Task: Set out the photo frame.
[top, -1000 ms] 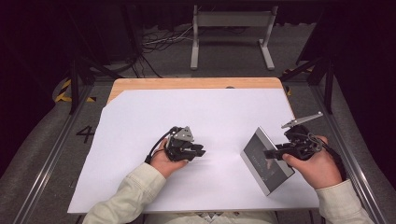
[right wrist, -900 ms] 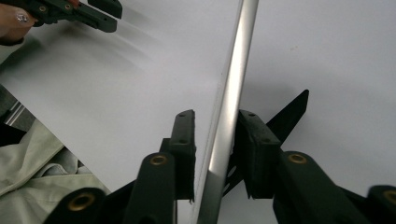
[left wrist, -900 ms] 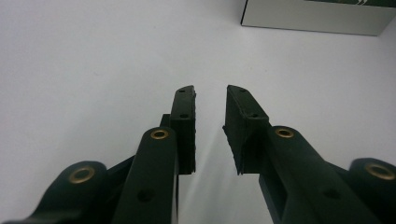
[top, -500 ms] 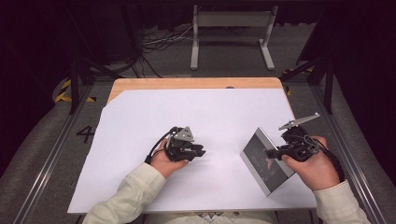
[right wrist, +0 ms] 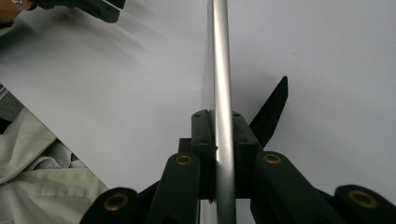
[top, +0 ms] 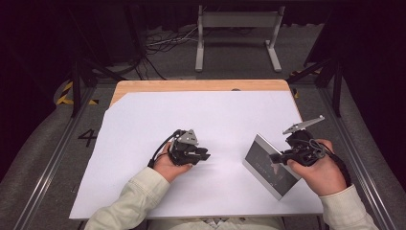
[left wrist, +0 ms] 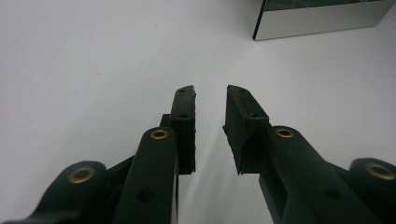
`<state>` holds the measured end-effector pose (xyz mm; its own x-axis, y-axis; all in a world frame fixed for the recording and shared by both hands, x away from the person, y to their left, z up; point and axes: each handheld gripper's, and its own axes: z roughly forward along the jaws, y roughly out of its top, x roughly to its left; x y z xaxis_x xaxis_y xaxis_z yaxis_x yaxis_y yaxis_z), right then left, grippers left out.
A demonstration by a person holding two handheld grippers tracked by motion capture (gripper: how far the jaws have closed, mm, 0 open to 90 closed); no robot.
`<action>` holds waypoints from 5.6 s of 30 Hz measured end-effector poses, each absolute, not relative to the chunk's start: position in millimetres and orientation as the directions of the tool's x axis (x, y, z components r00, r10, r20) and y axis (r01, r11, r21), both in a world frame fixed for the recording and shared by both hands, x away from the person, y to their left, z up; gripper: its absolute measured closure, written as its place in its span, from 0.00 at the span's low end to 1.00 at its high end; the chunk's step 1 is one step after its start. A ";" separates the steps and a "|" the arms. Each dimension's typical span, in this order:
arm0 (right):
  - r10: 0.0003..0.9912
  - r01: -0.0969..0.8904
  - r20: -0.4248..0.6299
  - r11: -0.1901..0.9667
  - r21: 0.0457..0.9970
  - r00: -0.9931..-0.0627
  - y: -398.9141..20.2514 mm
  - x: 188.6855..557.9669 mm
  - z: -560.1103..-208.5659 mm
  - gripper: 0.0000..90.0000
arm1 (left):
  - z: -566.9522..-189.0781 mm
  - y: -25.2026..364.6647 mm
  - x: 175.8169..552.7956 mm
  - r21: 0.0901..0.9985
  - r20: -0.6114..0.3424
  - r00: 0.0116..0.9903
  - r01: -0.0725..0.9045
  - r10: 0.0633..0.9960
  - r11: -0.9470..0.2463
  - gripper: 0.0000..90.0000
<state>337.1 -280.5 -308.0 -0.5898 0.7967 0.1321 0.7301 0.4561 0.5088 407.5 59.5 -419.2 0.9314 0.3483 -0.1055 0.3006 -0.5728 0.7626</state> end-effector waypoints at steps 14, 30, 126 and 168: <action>0.726 0.651 0.094 0.542 0.532 -0.681 -277.0 345.6 -289.7 0.93 | -415.8 64.8 406.9 0.769 -0.103 0.928 0.303 0.359 -0.563 0.82; 0.625 0.533 0.019 0.650 0.542 -0.781 -265.1 373.5 -267.2 0.93 | -416.1 80.3 403.4 0.770 -0.106 0.913 0.326 0.394 -0.548 0.82; 0.039 0.102 0.139 0.871 0.481 -0.989 -164.7 508.2 -306.8 0.93 | -419.4 108.8 394.5 0.769 -0.130 0.877 0.383 0.462 -0.512 0.82; 0.237 0.210 0.029 0.788 0.578 -0.971 -197.7 491.8 -282.4 0.49 | -417.1 108.1 395.0 0.777 -0.121 0.878 0.374 0.463 -0.507 0.80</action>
